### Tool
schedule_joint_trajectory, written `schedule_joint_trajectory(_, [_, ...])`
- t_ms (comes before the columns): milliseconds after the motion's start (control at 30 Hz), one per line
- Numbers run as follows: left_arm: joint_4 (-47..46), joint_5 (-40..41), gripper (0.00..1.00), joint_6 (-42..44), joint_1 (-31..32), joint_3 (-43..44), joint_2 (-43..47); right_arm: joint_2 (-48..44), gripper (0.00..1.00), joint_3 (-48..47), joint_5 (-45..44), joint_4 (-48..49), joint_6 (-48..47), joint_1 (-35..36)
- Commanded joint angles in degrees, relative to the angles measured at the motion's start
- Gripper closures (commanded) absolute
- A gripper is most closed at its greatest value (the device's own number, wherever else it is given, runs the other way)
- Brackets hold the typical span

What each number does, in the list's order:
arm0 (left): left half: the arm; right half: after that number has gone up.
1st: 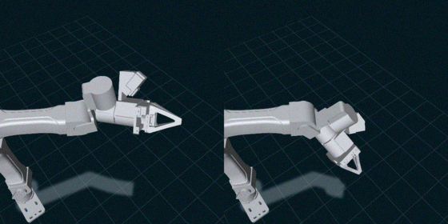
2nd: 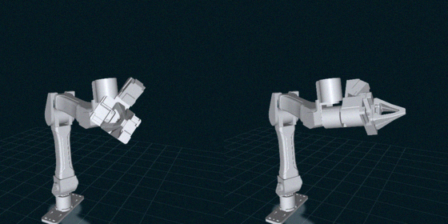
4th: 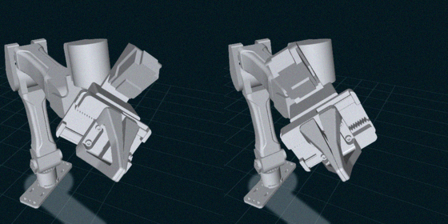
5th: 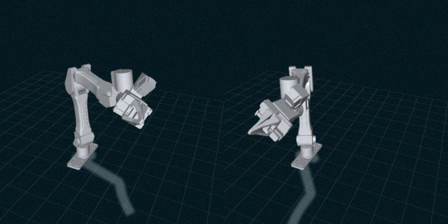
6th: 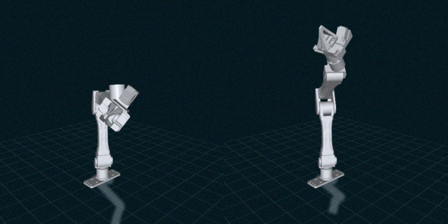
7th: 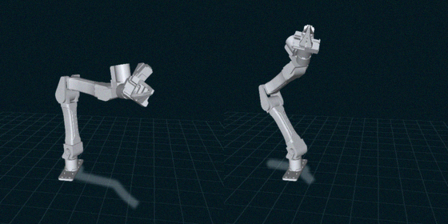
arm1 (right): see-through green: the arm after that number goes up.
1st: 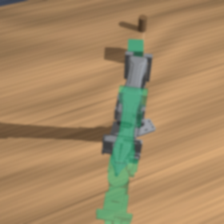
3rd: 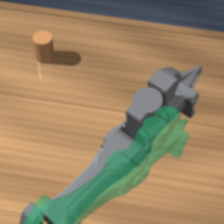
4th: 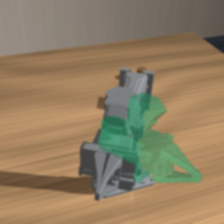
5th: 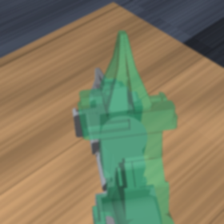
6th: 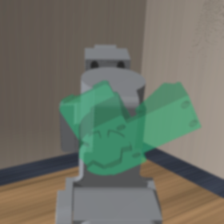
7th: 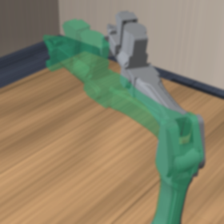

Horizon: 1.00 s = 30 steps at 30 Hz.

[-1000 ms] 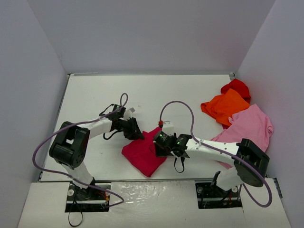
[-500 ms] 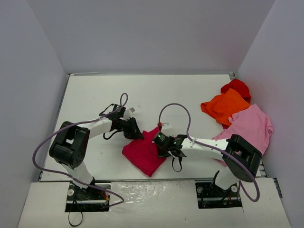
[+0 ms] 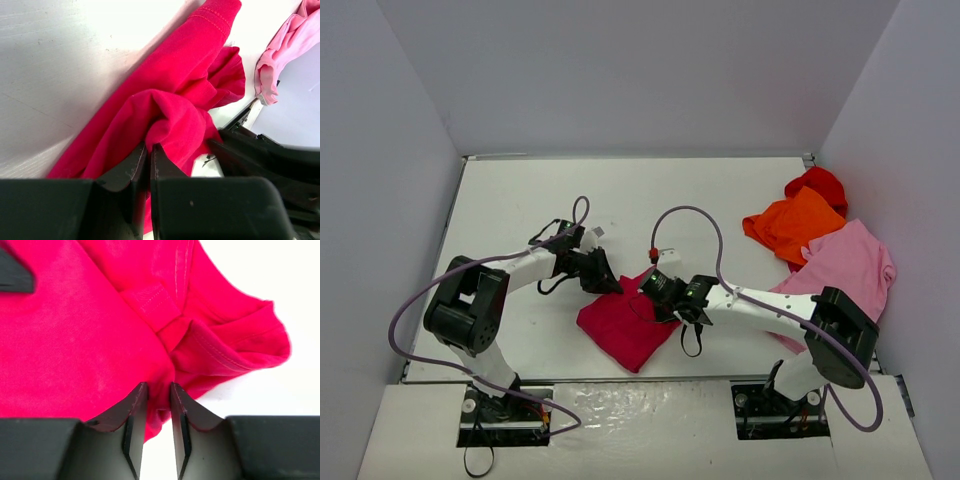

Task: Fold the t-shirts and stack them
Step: Smooth out wrinkles on the folded tshirt

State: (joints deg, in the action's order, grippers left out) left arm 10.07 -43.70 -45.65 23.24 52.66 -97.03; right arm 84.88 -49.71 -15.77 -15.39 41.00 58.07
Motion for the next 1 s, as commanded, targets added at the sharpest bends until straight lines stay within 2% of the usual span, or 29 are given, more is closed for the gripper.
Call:
schedule_joint_trajectory(0, [-1.7, -0.4, 1.0, -0.4, 0.4, 1.8, 2.1, -4.4, 1.0, -2.9, -3.9, -3.4, -0.3, 0.4])
schedule_joint_trajectory(233, [-1.5, -0.5, 1.0, -0.6, 0.4, 2.0, 2.8, -3.6, 1.0, -1.5, -3.7, -3.2, 0.3, 0.5])
schedule_joint_trajectory(500, [0.3, 0.0, 1.0, -0.5, 0.4, 5.4, 2.7, -8.4, 1.0, -0.8, -6.8, -5.1, 1.7, 0.4])
schedule_joint_trajectory(733, [5.3, 1.3, 1.0, 0.8, 0.4, 15.7, 0.6, -11.9, 1.0, -2.2, -12.5, -9.9, 2.9, 0.1])
schedule_joint_trajectory(967, [8.8, 1.5, 1.0, 1.4, 1.1, 26.8, -3.6, -10.7, 1.0, -2.5, -18.0, -13.2, 4.1, -0.9])
